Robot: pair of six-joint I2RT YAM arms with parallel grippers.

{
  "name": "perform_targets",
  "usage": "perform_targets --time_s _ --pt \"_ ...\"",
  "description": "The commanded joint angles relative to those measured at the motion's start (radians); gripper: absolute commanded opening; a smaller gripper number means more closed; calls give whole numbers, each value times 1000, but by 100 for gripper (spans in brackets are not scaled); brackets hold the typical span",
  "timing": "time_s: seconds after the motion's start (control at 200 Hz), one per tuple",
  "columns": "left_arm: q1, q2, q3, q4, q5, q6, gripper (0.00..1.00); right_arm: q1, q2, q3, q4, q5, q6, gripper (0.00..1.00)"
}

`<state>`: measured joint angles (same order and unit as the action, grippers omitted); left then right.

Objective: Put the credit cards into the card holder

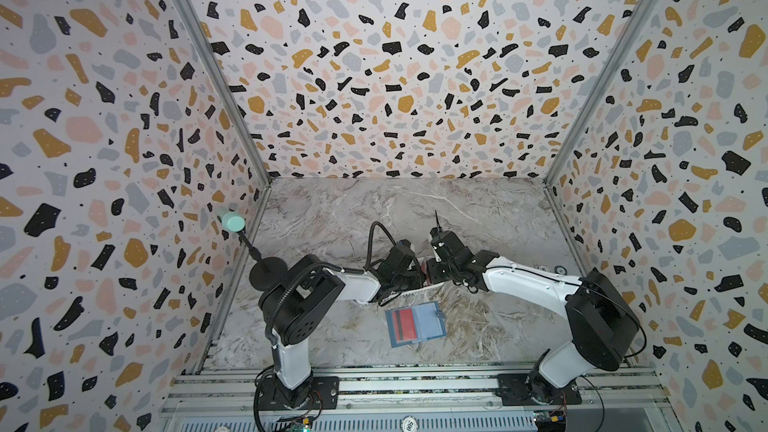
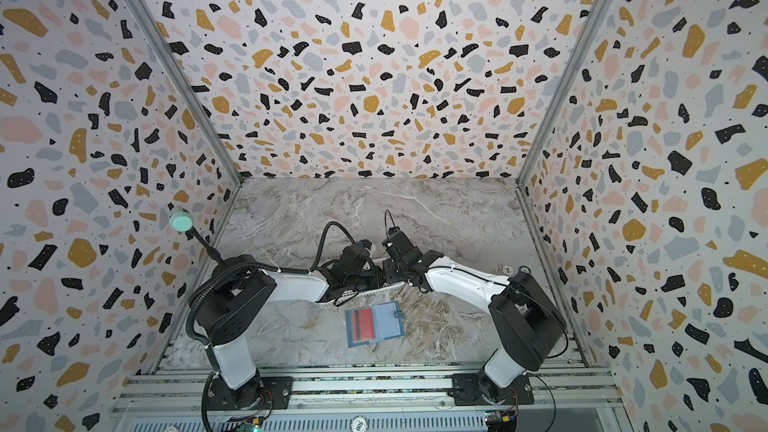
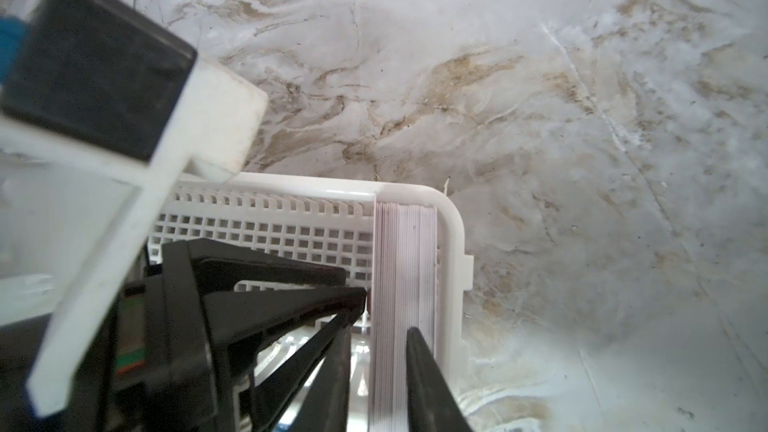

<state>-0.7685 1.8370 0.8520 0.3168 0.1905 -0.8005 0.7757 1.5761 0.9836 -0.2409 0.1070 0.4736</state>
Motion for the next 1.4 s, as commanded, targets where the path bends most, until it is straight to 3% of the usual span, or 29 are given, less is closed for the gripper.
perform_targets --time_s 0.0,0.541,1.126,1.266,1.397 --pt "1 29 12 -23 8 2 24 11 -12 1 -18 16 11 19" --pt "3 3 9 -37 6 3 24 19 10 5 -16 34 17 0" --pt "42 -91 -50 -95 -30 4 24 58 56 40 -9 36 14 0" --pt "42 -86 -47 -86 -20 -1 24 59 62 38 -13 42 13 10" --pt "42 -87 -45 -81 -18 -1 24 58 70 39 -14 46 11 12"
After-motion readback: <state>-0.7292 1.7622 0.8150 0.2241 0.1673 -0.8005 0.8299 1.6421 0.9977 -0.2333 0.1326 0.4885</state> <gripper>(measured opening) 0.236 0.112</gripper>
